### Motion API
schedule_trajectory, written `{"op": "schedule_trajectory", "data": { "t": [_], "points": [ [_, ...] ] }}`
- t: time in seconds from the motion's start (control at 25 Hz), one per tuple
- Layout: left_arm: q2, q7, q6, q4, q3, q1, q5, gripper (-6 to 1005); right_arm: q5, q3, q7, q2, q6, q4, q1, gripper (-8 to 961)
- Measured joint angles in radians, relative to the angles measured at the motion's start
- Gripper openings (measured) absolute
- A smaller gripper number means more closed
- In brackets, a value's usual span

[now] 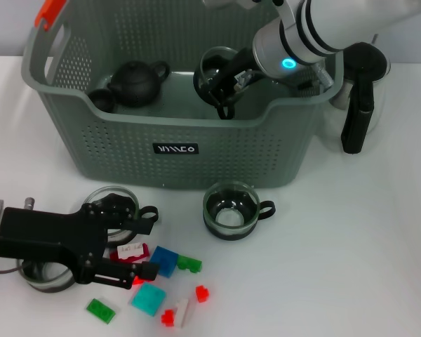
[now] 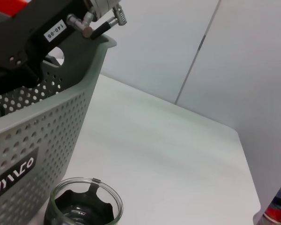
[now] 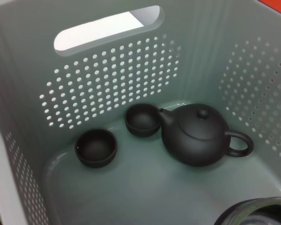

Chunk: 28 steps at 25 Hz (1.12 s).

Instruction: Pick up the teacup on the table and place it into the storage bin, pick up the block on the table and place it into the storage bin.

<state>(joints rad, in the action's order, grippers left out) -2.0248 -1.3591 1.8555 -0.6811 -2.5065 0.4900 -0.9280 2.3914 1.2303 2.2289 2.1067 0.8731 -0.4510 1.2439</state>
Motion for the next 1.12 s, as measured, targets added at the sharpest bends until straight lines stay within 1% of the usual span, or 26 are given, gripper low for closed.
{"op": "schedule_trajectory", "data": {
  "t": [0.36, 0.56, 0.72, 0.84, 1.0, 1.12],
  "points": [
    [0.0, 0.0, -0.001, 0.0, 0.0, -0.001, 0.0, 830, 0.0, 0.0, -0.001, -0.002, 0.008, -0.011, -0.002, 60],
    [0.0, -0.001, -0.001, 0.0, 0.0, -0.002, 0.0, 830, 0.0, 0.0, -0.01, -0.003, 0.016, -0.018, -0.003, 185],
    [0.0, -0.001, -0.001, 0.001, 0.0, -0.004, 0.0, 830, 0.0, -0.003, -0.01, -0.005, 0.026, -0.054, -0.014, 344],
    [0.004, -0.002, 0.001, 0.001, -0.004, -0.005, 0.0, 830, 0.0, -0.012, -0.002, -0.007, 0.038, -0.132, -0.045, 450],
    [0.012, -0.006, 0.008, 0.002, -0.008, -0.011, 0.0, 830, -0.04, -0.036, 0.004, -0.01, 0.081, -0.316, -0.113, 556],
    [0.014, -0.009, 0.01, 0.002, -0.009, -0.015, 0.0, 830, -0.093, -0.072, 0.002, -0.012, 0.178, -0.464, -0.165, 574]
  ]
}}
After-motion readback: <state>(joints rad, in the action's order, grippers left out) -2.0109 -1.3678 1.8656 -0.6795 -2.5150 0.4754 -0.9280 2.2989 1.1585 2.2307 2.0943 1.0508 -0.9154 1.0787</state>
